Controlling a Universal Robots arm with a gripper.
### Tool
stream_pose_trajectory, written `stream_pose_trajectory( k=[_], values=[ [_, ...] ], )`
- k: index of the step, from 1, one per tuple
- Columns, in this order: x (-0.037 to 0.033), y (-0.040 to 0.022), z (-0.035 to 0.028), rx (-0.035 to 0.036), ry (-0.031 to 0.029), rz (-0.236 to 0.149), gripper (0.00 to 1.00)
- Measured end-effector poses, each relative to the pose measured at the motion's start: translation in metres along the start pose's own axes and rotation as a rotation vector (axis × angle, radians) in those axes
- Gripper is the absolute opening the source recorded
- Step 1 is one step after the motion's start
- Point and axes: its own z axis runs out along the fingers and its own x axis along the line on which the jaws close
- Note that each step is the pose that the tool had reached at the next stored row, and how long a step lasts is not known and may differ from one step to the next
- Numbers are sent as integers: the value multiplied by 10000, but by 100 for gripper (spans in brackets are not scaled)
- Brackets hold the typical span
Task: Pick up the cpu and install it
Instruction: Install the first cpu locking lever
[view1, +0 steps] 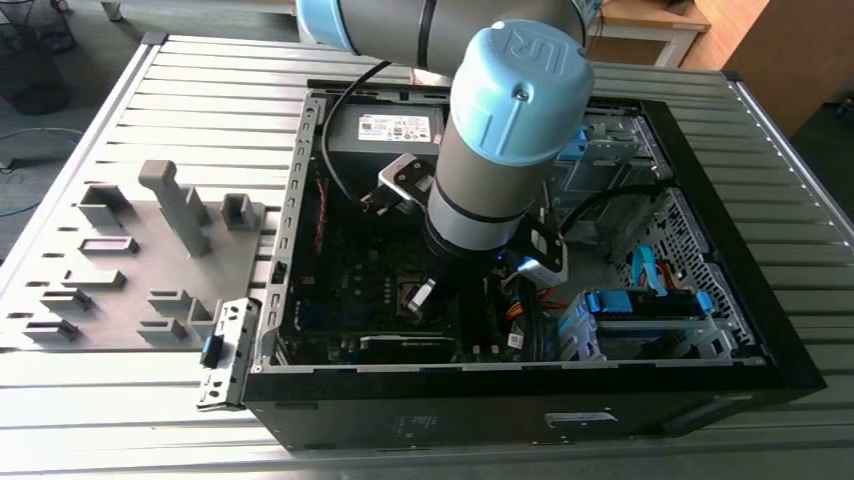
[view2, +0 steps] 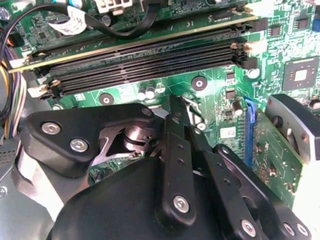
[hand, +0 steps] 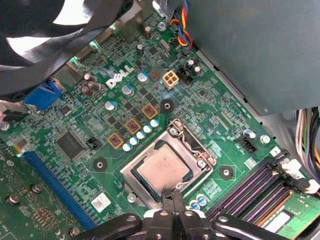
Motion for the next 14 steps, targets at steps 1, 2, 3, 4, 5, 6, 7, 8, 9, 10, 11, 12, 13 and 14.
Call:
stream_pose_trajectory(
  k=[1, 2, 3, 4, 5, 6, 7, 8, 9, 10, 11, 12, 13, 14],
  values=[
    [1, -2, 5, 1, -3, 51, 11],
    [2, -5, 11, 1, -8, 99, 11],
    [1, -9, 16, 1, -13, 139, 11],
    [0, -14, 21, 0, -17, 175, 11],
    [-5, -21, 22, 2, -18, 202, 11],
    [-11, -28, 22, 3, -19, 216, 11],
    [-17, -34, 23, 2, -21, 220, 11],
    [-22, -40, 23, 2, -22, 221, 11],
    [-27, -46, 23, 2, -24, 222, 11],
    [-31, -50, 24, 1, -26, 222, 11],
    [-36, -55, 24, 0, -30, 222, 11],
    [-41, -60, 24, -2, -32, 223, 11],
    [-46, -65, 24, -5, -35, 223, 11],
    [-48, -67, 25, -10, -40, 222, 11]
  ],
)
